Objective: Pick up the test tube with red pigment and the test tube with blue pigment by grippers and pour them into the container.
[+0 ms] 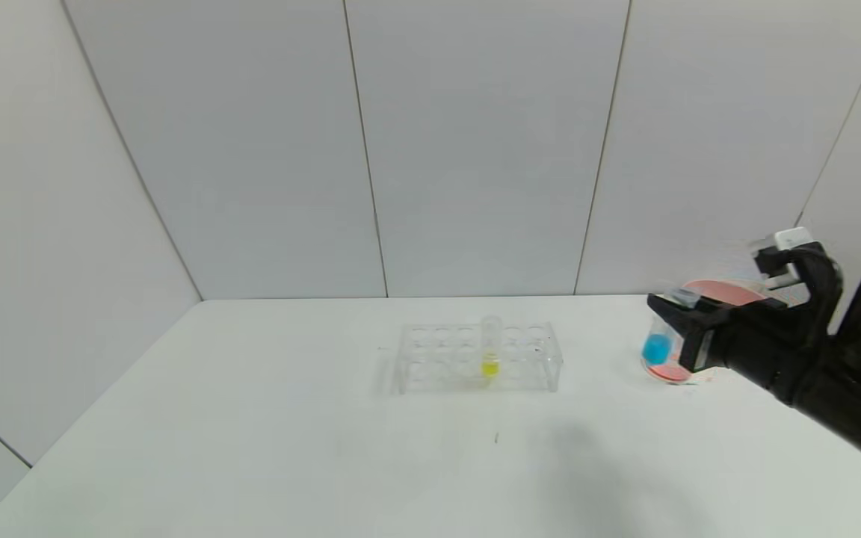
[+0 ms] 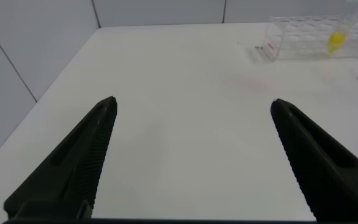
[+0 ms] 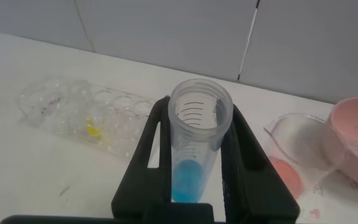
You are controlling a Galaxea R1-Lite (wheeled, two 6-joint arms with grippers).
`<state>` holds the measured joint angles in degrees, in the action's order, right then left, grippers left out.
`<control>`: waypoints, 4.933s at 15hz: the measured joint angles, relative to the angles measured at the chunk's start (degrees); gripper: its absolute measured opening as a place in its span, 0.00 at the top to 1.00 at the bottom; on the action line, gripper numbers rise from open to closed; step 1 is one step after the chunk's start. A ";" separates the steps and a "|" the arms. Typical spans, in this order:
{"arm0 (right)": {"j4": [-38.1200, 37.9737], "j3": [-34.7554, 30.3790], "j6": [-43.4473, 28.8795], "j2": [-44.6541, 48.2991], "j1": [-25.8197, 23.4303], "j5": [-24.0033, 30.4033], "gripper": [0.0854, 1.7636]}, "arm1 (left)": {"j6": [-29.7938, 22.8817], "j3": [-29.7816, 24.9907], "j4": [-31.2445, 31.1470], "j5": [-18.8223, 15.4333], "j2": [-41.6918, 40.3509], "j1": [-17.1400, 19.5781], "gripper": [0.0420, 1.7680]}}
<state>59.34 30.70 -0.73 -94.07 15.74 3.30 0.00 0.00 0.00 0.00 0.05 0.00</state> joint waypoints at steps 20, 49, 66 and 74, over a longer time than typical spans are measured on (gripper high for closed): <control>-30.44 26.25 13.78 -8.62 -41.17 39.36 0.74 | 0.00 0.00 0.00 0.00 0.00 0.00 0.00; -104.50 83.80 57.03 -29.33 -26.06 16.29 0.74 | 0.00 0.00 0.00 0.00 0.00 0.00 0.00; -109.87 83.83 66.74 -27.94 -19.43 -0.62 0.74 | 0.00 0.00 0.00 0.00 0.00 0.00 0.00; -109.43 83.91 68.58 -28.55 -16.81 -8.83 0.74 | 0.00 0.00 0.00 0.00 0.00 0.00 0.00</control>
<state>-50.09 114.60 67.85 -122.63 -1.07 -5.52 0.00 0.00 0.00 0.00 0.05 0.00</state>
